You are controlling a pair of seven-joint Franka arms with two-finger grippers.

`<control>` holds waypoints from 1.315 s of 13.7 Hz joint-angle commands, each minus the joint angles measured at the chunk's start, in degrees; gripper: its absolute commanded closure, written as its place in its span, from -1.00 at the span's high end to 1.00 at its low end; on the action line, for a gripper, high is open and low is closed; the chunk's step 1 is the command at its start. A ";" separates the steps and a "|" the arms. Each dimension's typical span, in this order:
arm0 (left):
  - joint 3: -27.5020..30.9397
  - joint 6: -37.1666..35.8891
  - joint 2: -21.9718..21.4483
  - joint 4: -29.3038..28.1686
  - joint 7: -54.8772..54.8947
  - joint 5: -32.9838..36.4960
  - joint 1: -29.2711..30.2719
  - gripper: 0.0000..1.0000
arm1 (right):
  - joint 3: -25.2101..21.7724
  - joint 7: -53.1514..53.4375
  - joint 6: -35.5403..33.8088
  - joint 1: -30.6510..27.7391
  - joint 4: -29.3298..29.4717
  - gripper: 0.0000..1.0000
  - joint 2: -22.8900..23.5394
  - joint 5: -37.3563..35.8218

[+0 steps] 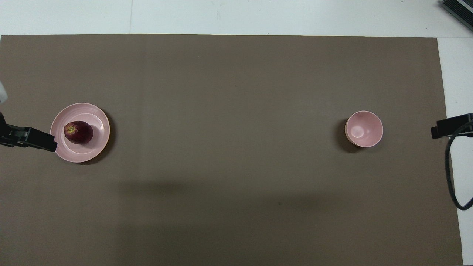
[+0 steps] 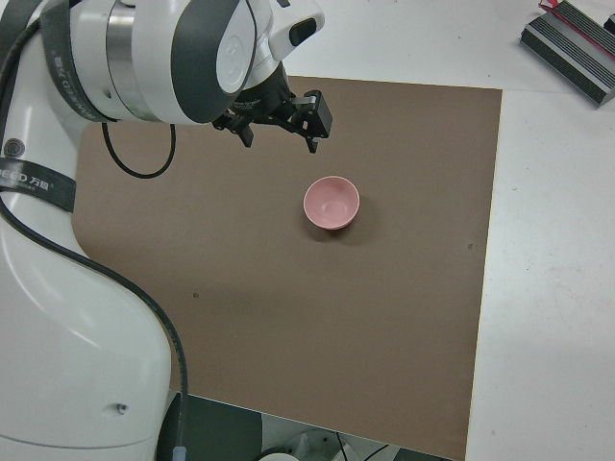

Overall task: Move apple from plate to bowl
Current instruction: 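Reach the left gripper down to the red apple on the plate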

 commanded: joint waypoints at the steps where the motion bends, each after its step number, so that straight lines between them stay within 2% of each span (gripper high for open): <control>1: 0.43 6.14 -1.40 -4.99 1.52 -0.40 0.40 1.00 | 0.36 -1.64 -0.22 -0.85 -1.12 1.00 -1.06 0.66; 4: 0.52 13.34 -1.31 -10.08 4.77 -0.40 2.07 1.00 | 0.36 -1.64 -0.22 -0.85 -1.12 1.00 -1.06 0.66; 8: 0.52 18.88 0.87 -12.28 5.30 -0.40 3.03 1.00 | 0.36 -1.64 -0.22 -0.85 -1.12 1.00 -1.06 0.66; 11: 0.52 26.27 1.93 -15.89 8.01 -0.40 3.47 1.00 | 0.36 -1.64 -0.22 -0.85 -1.12 1.00 -1.06 0.66; 18: 0.52 35.58 10.45 -17.74 9.35 -0.40 4.44 1.00 | 0.36 -1.64 -0.22 -0.85 -1.12 1.00 -1.06 0.66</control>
